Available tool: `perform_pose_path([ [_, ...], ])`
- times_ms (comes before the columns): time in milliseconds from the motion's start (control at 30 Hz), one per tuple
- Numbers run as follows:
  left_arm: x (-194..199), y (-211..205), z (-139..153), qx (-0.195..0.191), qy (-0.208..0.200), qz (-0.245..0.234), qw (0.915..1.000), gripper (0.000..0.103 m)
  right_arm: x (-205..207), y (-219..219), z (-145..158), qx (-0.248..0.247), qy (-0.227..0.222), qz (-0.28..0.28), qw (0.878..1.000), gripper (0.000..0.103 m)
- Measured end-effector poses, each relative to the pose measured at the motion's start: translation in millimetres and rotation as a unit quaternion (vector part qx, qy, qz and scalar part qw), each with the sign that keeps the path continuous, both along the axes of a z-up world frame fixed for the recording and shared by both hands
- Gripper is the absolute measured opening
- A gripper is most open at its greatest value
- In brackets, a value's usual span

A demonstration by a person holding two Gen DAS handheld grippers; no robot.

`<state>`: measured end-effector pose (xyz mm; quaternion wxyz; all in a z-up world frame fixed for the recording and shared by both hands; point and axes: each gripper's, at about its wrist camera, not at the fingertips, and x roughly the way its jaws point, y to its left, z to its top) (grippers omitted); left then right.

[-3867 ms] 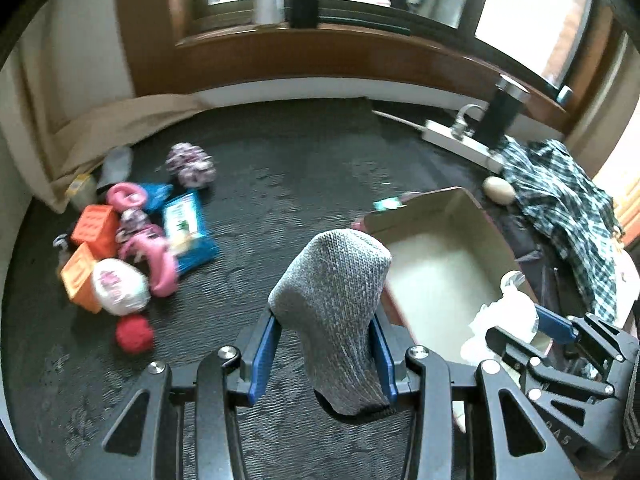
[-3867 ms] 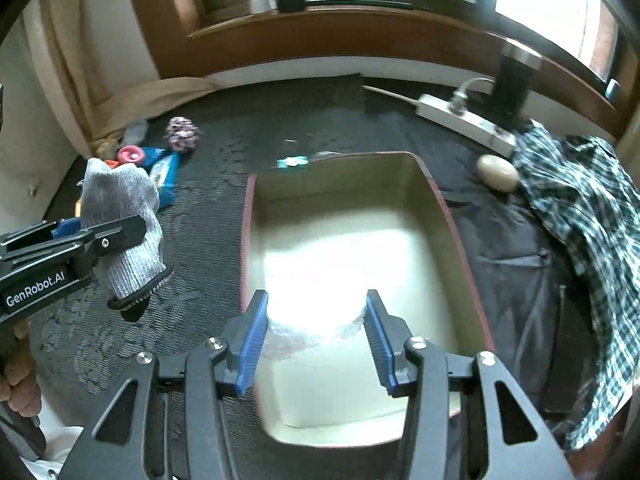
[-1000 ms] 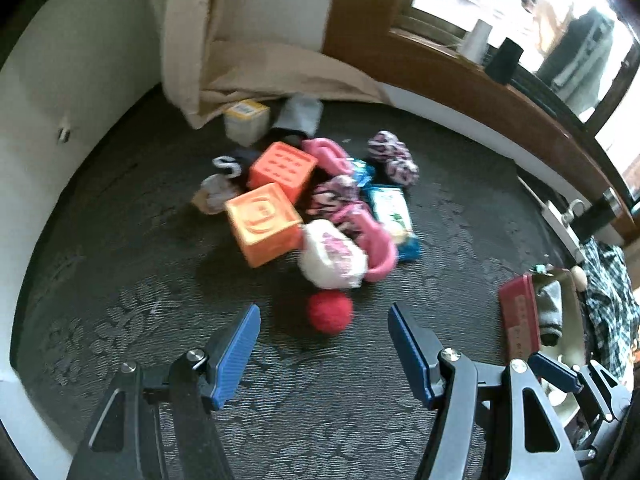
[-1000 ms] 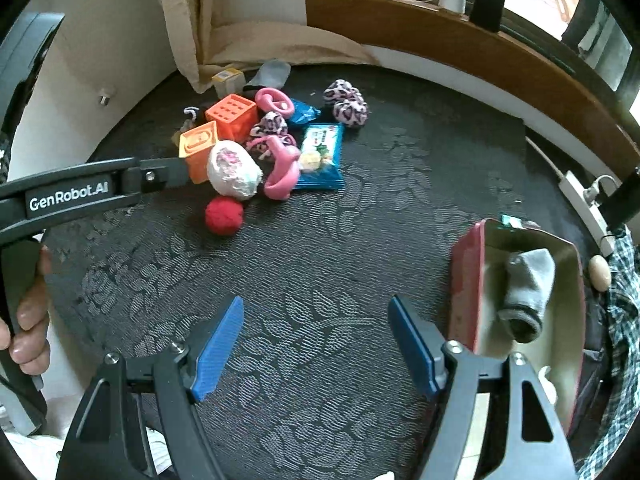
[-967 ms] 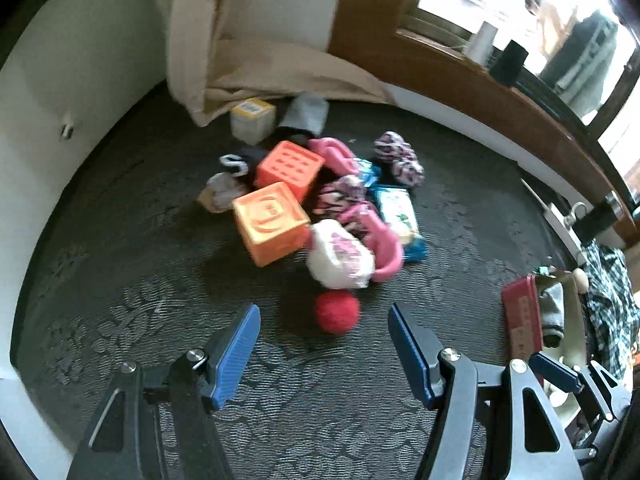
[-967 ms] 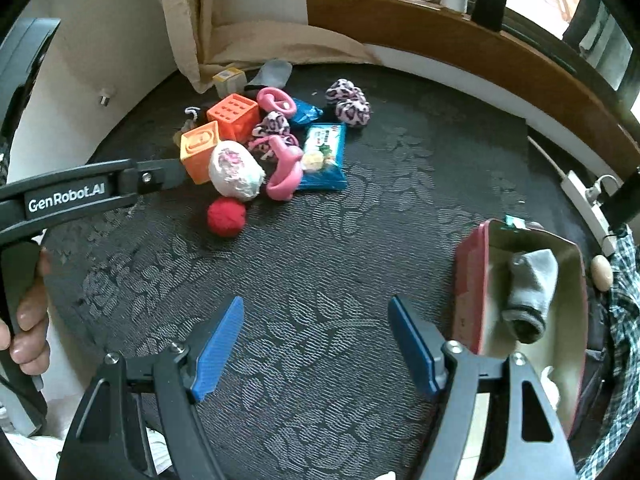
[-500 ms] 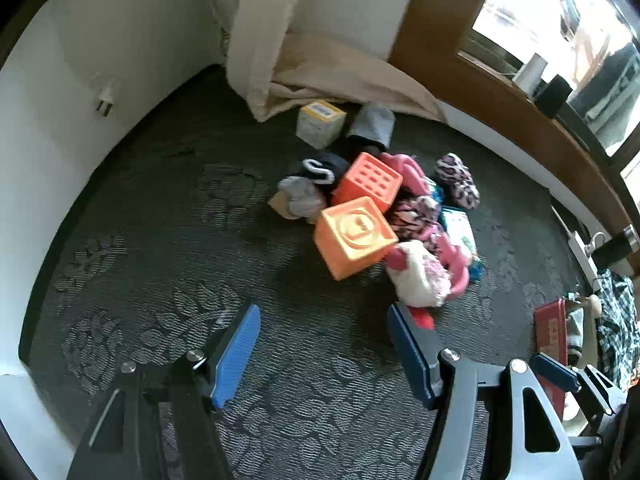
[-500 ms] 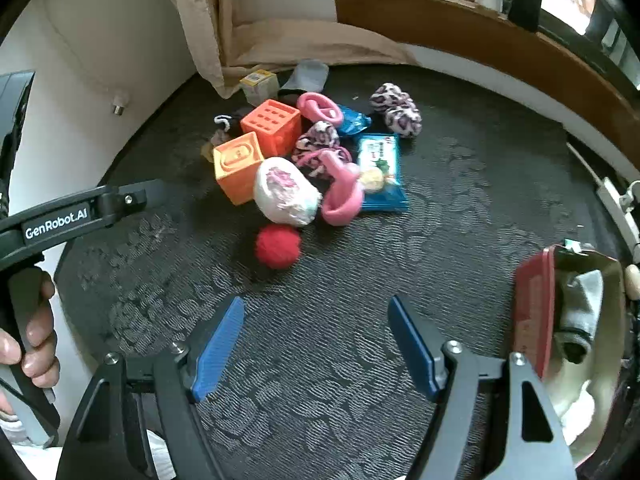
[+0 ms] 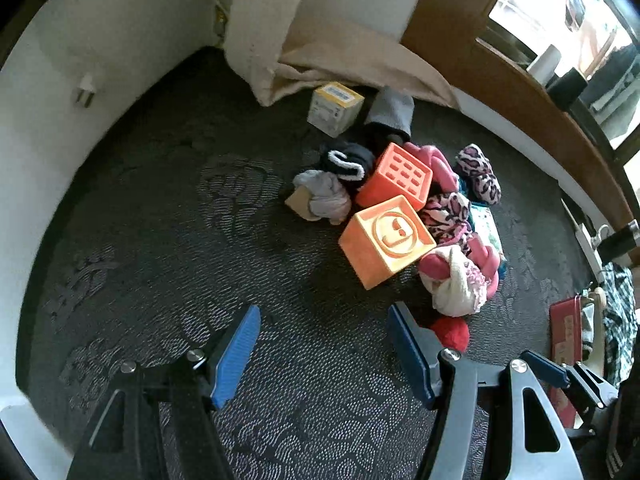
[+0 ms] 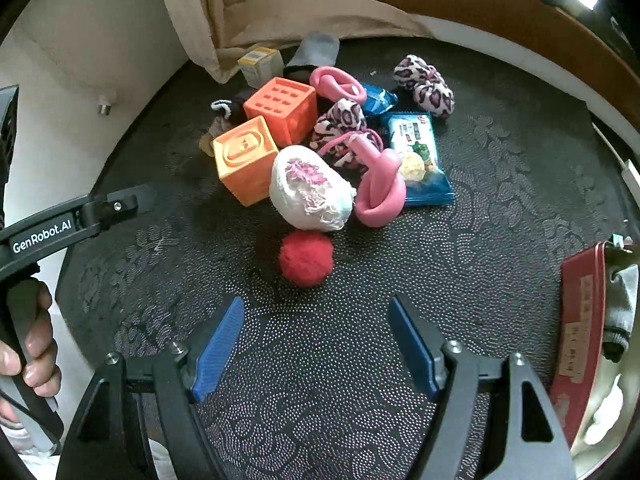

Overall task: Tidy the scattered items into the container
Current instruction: 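Withdraw both grippers from the box back toward the toy pile, then grasp orange rubber cube with left gripper while right gripper grasps red pompom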

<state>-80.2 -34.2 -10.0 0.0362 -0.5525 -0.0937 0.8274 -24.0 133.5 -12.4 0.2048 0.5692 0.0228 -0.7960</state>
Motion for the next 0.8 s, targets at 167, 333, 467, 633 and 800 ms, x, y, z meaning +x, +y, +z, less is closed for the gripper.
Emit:
perform_pose_path([
  [167, -20.2, 10.0, -5.6, 0.016, -0.007, -0.014, 0.9998, 0.074, -4.5, 3.1, -4.7, 0.006, -0.007, -0.018, 1.000, 0.078],
  [333, -43.3, 23.1, -6.7, 0.024, -0.004, -0.019, 0.9995, 0.080, -11.2, 8.7, -7.9, 0.013, -0.008, -0.036, 0.999, 0.078],
  [467, -63.6, 30.8, -15.3, 0.034, -0.023, -0.013, 0.9991, 0.080, -17.0, 9.1, -10.5, 0.020, -0.009, -0.042, 0.999, 0.078],
  [633, -85.1, 33.9, -33.3, 0.053, -0.059, 0.015, 0.9968, 0.080, -22.5, 1.2, -13.1, 0.031, -0.004, -0.034, 0.999, 0.078],
  [800, -99.3, 36.2, -45.0, 0.067, -0.083, 0.025, 0.9940, 0.080, -28.3, -4.8, -18.2, 0.034, -0.008, -0.027, 0.999, 0.078],
])
